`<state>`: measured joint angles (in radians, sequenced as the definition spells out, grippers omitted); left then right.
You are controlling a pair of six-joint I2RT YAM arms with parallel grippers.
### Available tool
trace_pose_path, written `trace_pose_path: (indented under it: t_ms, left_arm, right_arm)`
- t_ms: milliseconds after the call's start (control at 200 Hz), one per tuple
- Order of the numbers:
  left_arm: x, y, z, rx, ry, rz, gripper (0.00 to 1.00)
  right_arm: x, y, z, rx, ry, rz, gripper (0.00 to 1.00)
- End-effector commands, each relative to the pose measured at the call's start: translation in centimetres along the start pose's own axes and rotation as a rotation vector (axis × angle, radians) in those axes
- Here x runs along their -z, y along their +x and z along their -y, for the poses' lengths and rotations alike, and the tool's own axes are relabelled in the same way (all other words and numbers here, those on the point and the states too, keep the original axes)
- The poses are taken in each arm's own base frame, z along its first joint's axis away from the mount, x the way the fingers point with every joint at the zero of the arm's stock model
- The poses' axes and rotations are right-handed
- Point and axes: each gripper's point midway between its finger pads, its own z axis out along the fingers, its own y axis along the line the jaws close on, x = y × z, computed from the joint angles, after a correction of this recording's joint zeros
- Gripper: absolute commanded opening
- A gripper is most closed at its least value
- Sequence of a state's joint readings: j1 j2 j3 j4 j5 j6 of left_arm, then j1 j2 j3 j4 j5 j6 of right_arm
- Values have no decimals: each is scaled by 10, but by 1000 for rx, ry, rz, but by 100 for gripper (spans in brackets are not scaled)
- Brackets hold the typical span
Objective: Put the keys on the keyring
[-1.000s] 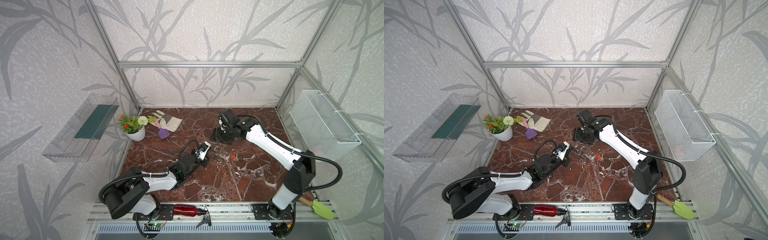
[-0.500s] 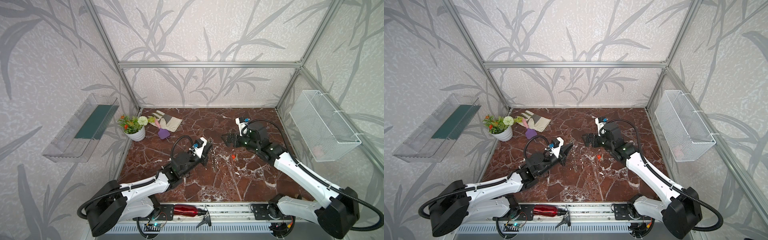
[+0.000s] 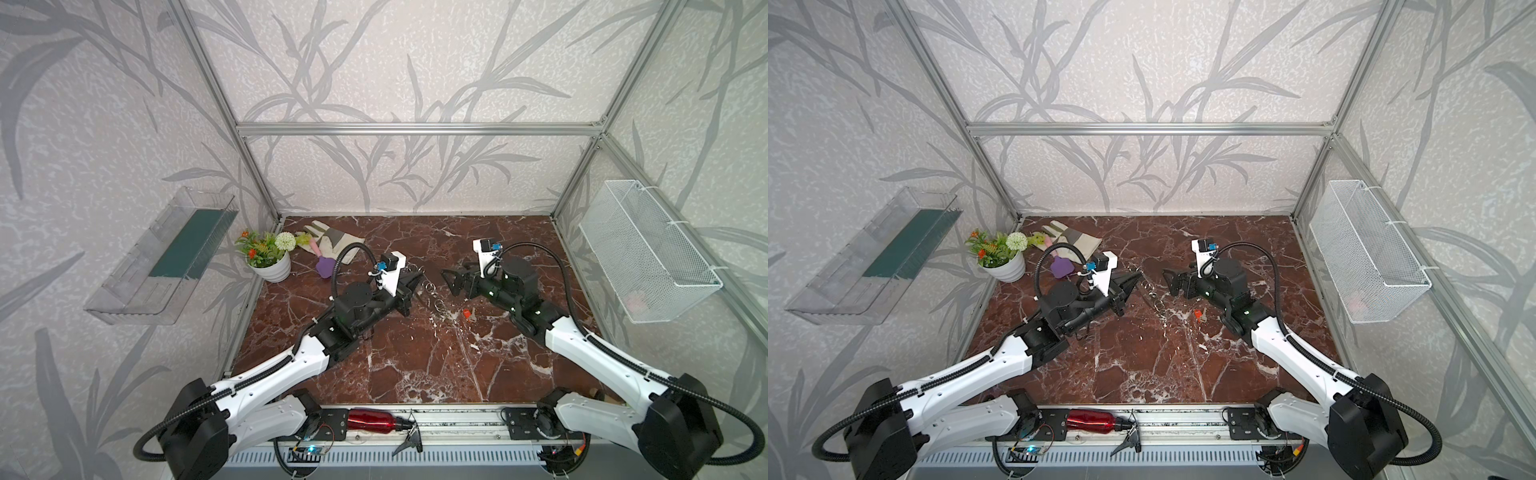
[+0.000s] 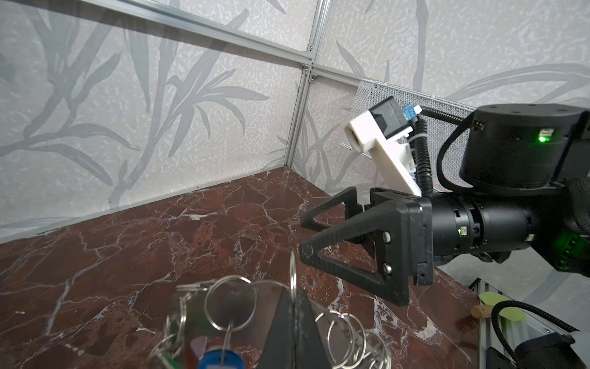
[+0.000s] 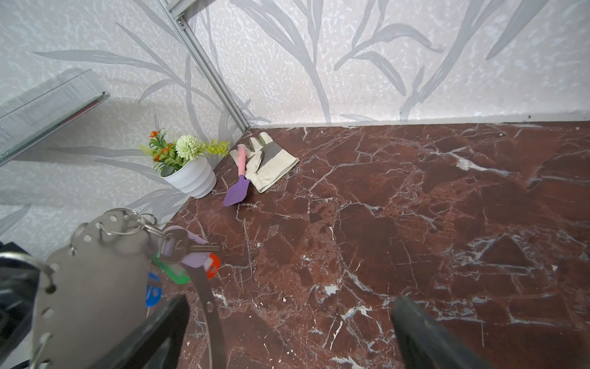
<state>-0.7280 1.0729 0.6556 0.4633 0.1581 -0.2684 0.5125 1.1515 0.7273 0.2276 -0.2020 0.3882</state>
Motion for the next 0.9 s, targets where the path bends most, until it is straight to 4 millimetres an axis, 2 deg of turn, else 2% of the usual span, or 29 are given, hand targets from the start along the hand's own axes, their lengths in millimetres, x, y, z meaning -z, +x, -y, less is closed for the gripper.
trace_pose_path:
  t_ms: [0,105,255,445,715,815,895]
  left_arm:
    - [3,-19,-1,101,40,24,0]
    - [5,-21,-1,97,61,4,0]
    - [7,-25,4,79,108,8,0]
    - [2,-29,15,77,201,42,0]
    - [-4,-25,28,110,324,105,0]
    - [-4,-21,38,101,395,109,0]
    - [-5,-17,39,99,417,116,0]
  right_arm:
    - [2,-15,1,23,16,58,99]
    - [6,-14,-13,57,-84,103,99]
    - [10,-15,-14,54,-114,122,99]
    - [9,-8,-29,8,-272,94,100]
    - [25,-14,-49,13,-385,114,92]
    - [28,-17,-59,-13,-434,89,81]
    - [32,-20,-64,-21,-461,93,78]
